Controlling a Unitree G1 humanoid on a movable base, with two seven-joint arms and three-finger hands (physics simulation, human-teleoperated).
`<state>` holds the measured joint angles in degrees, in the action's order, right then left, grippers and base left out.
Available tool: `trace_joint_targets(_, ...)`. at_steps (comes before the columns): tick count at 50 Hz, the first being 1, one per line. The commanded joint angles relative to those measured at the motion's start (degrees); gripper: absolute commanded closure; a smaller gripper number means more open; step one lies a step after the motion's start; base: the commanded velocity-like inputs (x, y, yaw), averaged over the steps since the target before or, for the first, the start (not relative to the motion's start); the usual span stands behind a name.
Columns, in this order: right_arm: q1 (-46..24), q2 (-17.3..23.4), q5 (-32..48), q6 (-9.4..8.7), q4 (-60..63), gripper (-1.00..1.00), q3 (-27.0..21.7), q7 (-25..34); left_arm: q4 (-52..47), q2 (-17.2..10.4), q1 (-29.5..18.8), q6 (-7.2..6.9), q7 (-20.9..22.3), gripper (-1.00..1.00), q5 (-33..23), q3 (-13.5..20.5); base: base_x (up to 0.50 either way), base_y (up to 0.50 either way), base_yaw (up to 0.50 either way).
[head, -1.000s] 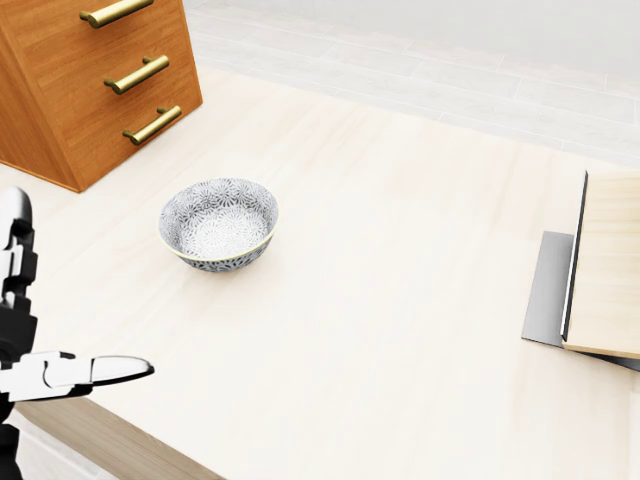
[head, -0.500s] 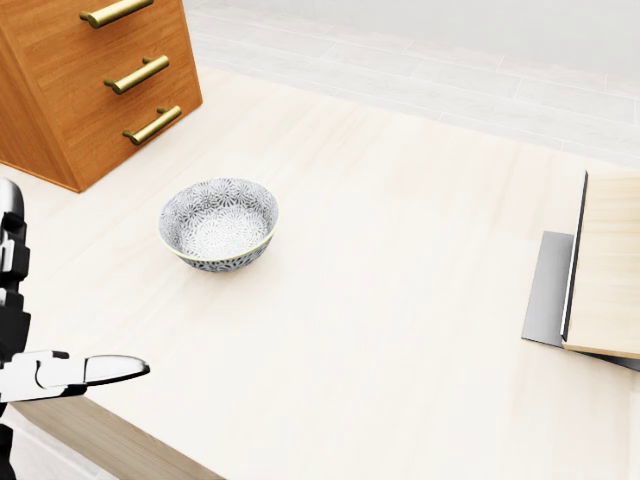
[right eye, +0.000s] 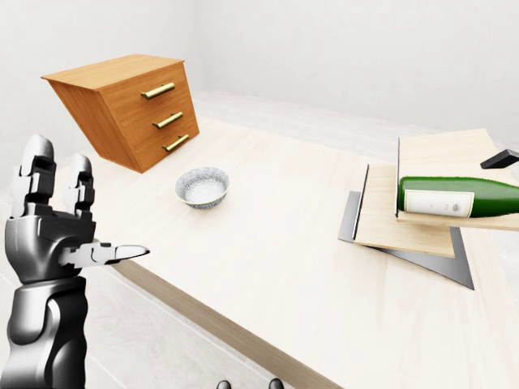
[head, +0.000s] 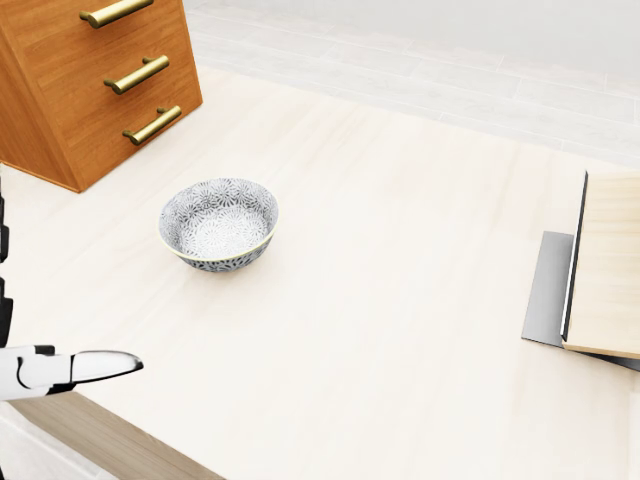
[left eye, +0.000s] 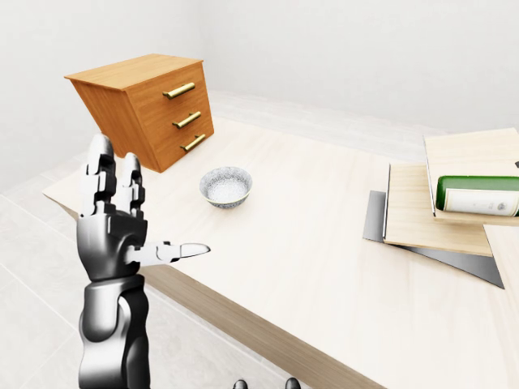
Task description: Put the wine bottle on the wine rack.
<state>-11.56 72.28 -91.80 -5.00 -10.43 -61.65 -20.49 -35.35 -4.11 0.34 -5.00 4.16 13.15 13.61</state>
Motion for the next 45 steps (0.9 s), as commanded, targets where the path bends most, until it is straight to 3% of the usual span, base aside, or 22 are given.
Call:
trace_joint_targets(1,-1.22,1.07,-3.66,0.00,5.22,-1.00,1.84,-2.77,-3.25,-0.20,-0.17,0.00,-0.35,-1.00,0.40,0.16,0.00,0.00,0.00)
trace_joint_targets(21,-4.94,5.15,-10.93,0.00,11.86,-1.00,8.11,-8.05,-6.25,-0.52,-1.44,0.00,-0.94,-1.00,2.50,1.76,0.00,0.00,0.00)
trace_joint_targets(45,-6.26,11.00,-19.65,0.00,18.63,-1.00,10.11,-9.51,-11.21,-0.74,-1.62,0.00,-2.12,-1.00,4.46,2.53,0.00,0.00,0.00)
